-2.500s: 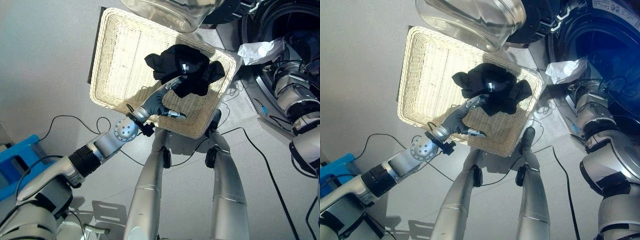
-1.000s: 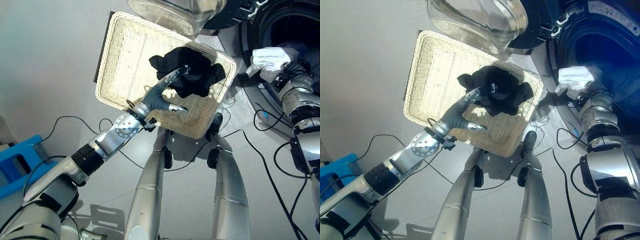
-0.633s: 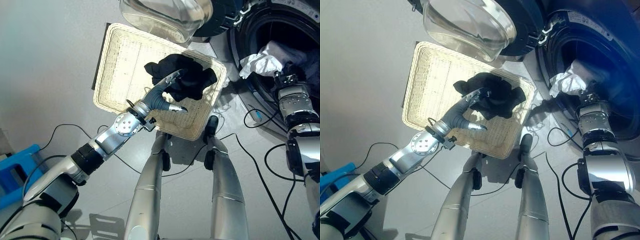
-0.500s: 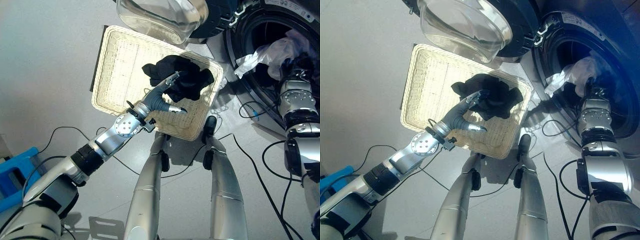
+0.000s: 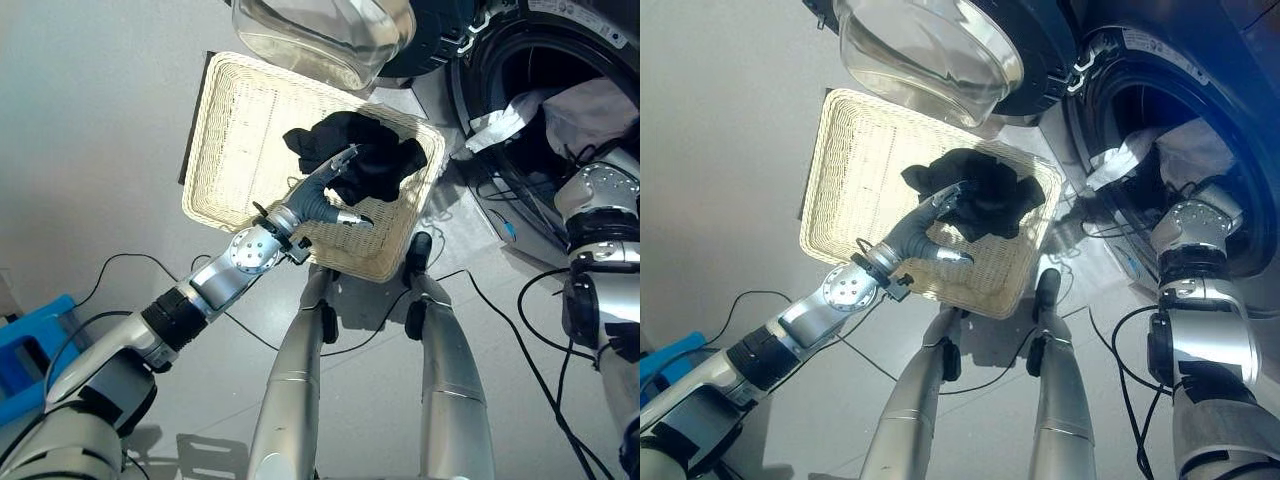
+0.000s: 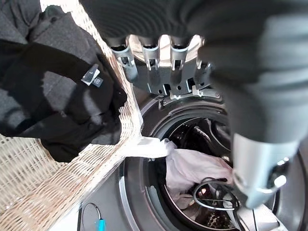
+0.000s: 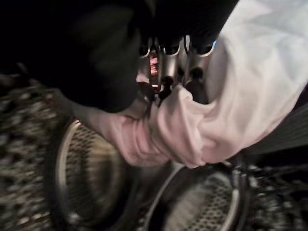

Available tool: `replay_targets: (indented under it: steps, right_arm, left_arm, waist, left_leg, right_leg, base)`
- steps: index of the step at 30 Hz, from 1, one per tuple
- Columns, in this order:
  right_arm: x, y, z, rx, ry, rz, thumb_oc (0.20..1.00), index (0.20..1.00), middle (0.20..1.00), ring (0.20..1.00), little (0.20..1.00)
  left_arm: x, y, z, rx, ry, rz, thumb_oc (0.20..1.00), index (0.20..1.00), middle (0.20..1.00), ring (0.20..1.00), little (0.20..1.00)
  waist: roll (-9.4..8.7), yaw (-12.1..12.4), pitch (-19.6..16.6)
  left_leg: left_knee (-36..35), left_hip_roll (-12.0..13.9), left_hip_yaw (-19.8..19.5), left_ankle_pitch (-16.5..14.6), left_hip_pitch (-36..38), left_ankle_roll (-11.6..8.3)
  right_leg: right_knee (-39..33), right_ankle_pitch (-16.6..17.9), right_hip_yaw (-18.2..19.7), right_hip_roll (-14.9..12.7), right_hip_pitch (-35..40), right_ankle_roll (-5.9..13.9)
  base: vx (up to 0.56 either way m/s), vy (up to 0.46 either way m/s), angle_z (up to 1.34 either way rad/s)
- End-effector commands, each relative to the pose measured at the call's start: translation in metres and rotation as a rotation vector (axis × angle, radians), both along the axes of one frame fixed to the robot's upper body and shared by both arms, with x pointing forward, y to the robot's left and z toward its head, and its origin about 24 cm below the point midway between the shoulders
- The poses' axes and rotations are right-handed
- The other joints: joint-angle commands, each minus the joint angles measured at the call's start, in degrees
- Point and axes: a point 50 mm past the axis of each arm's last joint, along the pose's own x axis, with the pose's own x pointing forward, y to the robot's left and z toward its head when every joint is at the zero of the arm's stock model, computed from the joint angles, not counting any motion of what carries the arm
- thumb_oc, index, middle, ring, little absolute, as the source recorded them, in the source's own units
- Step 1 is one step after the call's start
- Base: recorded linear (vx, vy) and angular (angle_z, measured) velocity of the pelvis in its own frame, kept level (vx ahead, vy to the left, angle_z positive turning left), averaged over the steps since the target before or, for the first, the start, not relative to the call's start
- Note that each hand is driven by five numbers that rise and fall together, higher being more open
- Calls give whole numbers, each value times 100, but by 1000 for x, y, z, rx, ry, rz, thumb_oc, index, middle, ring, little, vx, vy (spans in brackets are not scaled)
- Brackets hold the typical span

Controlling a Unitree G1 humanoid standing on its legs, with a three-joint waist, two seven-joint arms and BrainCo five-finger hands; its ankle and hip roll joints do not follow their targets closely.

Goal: Put the clothes into the washing machine.

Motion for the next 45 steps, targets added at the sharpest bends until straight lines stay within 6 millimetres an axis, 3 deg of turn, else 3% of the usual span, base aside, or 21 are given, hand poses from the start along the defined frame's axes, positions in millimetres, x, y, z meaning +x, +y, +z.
replay_targets:
  steps: [1,2,3,6,8,13,18,28,37,40,42,45]
  right_arm:
    - [-19,-11,29,-35,-85,-94,200,200,200,200,200]
    - [-18,-12,27,-33,-73,-85,765,765,765,765,765]
    - [-17,-12,27,-30,-64,-72,1000,1000,1000,1000,1000]
    - [-11,-11,24,-87,-26,-17,1000,1000,1000,1000,1000]
    - [5,-7,10,-162,94,114,1000,1000,1000,1000,1000]
    - [13,-7,-5,-211,286,198,1000,1000,1000,1000,1000]
    - [13,-12,-11,-193,460,196,1000,1000,1000,1000,1000]
    - [8,-17,-8,-151,582,138,1000,1000,1000,1000,1000]
    - [2,-15,4,-401,1159,-161,1000,1000,1000,1000,1000]
    - [2,6,20,-543,1331,-461,1000,1000,1000,1000,1000]
    - [3,14,22,-575,1359,-543,1000,1000,1000,1000,1000]
    - [7,42,12,-677,1420,-722,1000,1000,1000,1000,1000]
  left_arm:
    - [-18,-14,14,-82,-55,-105,1000,1000,1000,1000,1000]
    - [-19,-14,12,-82,-50,-108,1000,1000,1000,1000,1000]
    - [-19,-14,13,-80,-55,-109,1000,1000,1000,1000,1000]
    - [-20,-15,13,-79,-58,-108,1000,1000,1000,1000,1000]
    - [-19,-13,15,-70,-58,-109,1000,1000,1000,1000,1000]
    - [-16,-13,17,-66,-54,-104,1000,1000,1000,1000,1000]
    - [-16,-16,18,-64,-58,-111,1000,1000,1000,1000,1000]
    - [-20,-18,19,-58,-61,-124,1000,1000,1000,1000,1000]
    - [-22,-20,17,-68,-66,-110,1000,1000,1000,1000,1000]
    - [-18,-13,9,-82,-105,8,1000,1000,1000,1000,1000]
    - [-15,-9,6,-79,-126,78,1000,1000,1000,1000,1000]
    - [-4,12,-1,-91,-192,323,1000,1000,1000,1000,1000]
  waist:
    - [201,-16,-127]
    - [202,-19,-127]
    - [201,-19,-127]
    - [193,-22,-127]
    - [170,-10,-127]
    - [154,8,-127]
    - [155,39,-127]
    - [178,114,-127]
    - [152,139,-127]
    - [189,147,-127]
    - [198,142,-127]
    - [226,140,-127]
  left_leg:
    - [494,-329,89,-746,143,-102]
    - [520,-328,84,-798,183,-114]
    - [522,-325,88,-761,143,-107]
    - [535,-318,86,-764,134,-104]
    - [569,-318,93,-768,133,-99]
    - [544,-310,103,-791,195,-99]
    - [503,-311,104,-774,211,-100]
    - [487,-346,54,-776,217,-66]
    - [470,-336,76,-765,222,-36]
    - [467,-340,99,-781,247,-23]
    - [474,-344,105,-791,257,-17]
    - [440,-369,123,-790,314,-21]
  right_leg:
    - [188,80,-470,-14,183,499]
    - [226,25,-459,-23,218,519]
    - [216,59,-472,-28,186,500]
    - [223,56,-480,-42,188,495]
    - [228,60,-514,-60,196,484]
    - [216,30,-524,-57,269,504]
    - [178,47,-533,-45,290,502]
    - [192,42,-568,-47,304,506]
    - [132,107,-591,-45,327,525]
    - [109,103,-588,-36,357,532]
    - [108,90,-584,-34,370,534]
    - [62,67,-585,-32,436,560]
  base:
    - [0,0,0]
    - [0,0,0]
    - [0,0,0]
    - [0,0,0]
    - [0,0,0]
    - [0,0,0]
    - [0,0,0]
    - [0,0,0]
    - [-2,6,0]
    - [-8,74,-1]
    - [-2,60,-1]
    - [-5,63,-1]
